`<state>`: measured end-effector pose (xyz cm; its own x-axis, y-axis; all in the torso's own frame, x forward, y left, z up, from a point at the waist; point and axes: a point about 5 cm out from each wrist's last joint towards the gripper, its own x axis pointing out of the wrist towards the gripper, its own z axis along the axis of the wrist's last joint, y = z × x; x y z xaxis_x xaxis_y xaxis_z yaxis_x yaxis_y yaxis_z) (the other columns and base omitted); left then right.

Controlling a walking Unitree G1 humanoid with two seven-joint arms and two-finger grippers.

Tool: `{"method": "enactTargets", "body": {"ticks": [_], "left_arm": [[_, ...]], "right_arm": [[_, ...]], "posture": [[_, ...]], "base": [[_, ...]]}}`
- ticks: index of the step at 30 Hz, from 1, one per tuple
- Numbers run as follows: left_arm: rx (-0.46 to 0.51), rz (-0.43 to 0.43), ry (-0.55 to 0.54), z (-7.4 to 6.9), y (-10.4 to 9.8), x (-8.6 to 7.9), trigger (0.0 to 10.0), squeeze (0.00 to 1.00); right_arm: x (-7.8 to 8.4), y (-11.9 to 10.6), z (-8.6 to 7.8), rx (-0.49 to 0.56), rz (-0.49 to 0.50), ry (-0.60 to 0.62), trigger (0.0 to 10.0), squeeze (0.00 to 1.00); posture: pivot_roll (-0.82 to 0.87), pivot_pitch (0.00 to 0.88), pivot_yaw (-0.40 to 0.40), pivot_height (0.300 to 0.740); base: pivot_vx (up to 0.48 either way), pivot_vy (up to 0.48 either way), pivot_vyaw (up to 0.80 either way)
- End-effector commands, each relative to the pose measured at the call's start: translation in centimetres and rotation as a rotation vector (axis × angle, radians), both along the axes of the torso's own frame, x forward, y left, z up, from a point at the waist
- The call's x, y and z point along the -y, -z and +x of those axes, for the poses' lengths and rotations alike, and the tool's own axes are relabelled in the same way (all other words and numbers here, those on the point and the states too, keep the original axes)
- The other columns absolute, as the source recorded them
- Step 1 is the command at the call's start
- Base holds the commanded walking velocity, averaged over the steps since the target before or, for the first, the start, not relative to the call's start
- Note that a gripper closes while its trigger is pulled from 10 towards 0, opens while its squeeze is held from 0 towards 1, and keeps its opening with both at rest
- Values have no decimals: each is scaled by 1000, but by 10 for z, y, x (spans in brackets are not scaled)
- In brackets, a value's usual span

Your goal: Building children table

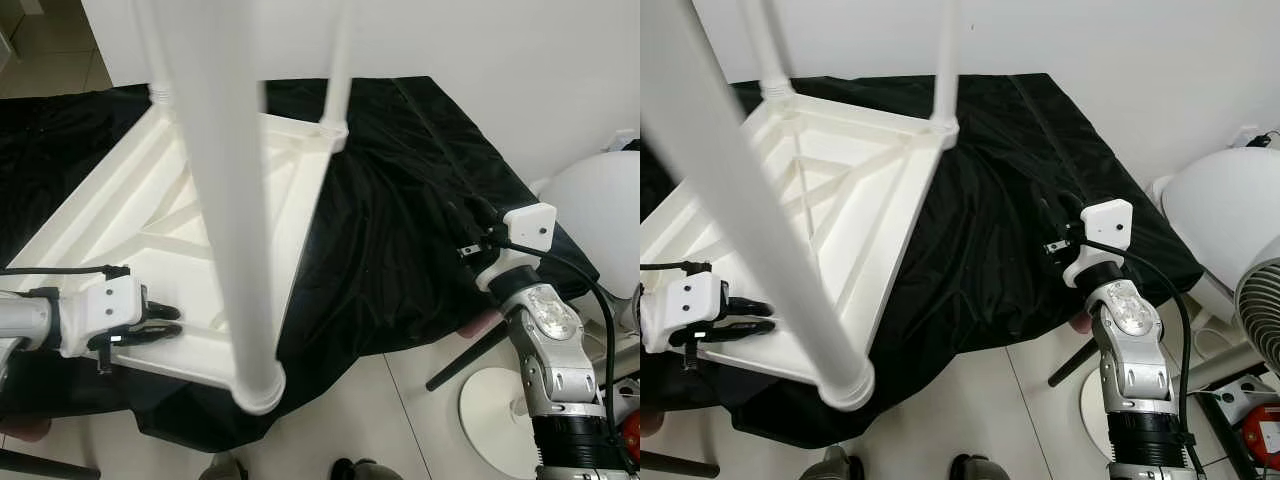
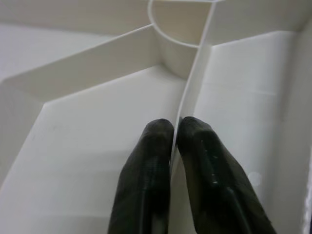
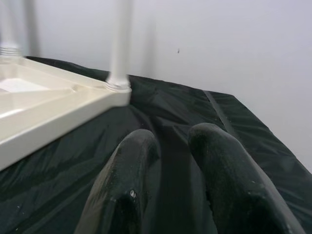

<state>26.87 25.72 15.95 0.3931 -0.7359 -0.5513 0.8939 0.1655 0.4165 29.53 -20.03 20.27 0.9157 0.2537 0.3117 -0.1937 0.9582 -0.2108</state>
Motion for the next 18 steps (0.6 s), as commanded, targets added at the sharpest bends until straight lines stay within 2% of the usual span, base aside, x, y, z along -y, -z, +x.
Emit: {"method": "enactTargets", "body": {"ticks": [1, 5, 6, 7, 8, 10, 11, 12, 13, 14, 18], "left_arm": [[-55, -25, -95, -2, 15, -7, 0, 0], [-26, -74, -101, 0, 16, 1, 0, 0], [-4, -94, -106, 1, 17, 6, 863, 0], [11, -107, -108, 2, 17, 9, 863, 0], [44, -134, -115, 5, 15, 16, 3137, 0], [66, -151, -119, 6, 14, 21, 3137, 0], [75, -182, -119, 8, 11, 26, 6431, 0], [75, -182, -119, 8, 11, 26, 6431, 0], [102, -211, -122, 11, 7, 32, 5333, 0], [119, -235, -131, 14, 4, 38, 10000, 0], [151, -284, -140, 18, -3, 50, 10000, 0]], "right_arm": [[5, 3, -1, -3, 3, 22, 10000, 0], [5, 2, -1, -2, 5, 26, 10000, 0], [5, 2, -1, -1, 6, 29, 10000, 0], [6, 2, -1, -1, 6, 30, 10000, 0], [6, 3, -1, -2, 6, 34, 10000, 0], [7, 3, 0, -3, 7, 36, 10000, 0], [7, 3, 0, -4, 12, 38, 10000, 0], [7, 3, 0, -4, 12, 38, 10000, 0], [8, 4, 0, -7, 14, 42, 10000, 0], [8, 4, 1, -10, 19, 45, 10000, 0], [9, 5, 1, -15, 28, 56, 10000, 0]], "posture": [[95, 136, -34, 740], [88, 142, -34, 740], [88, 142, -34, 740], [88, 142, -34, 740], [88, 142, -34, 740], [88, 142, -34, 740], [87, 150, -35, 740], [87, 150, -35, 740], [88, 151, -35, 740], [89, 153, -33, 740], [87, 154, -30, 740]], "base": [[0, 0, 0], [0, 0, 0], [0, 0, 0], [0, 0, 0], [0, 0, 0], [0, 0, 0], [0, 0, 0], [0, 0, 0], [0, 0, 0], [0, 0, 0], [0, 0, 0]]}}
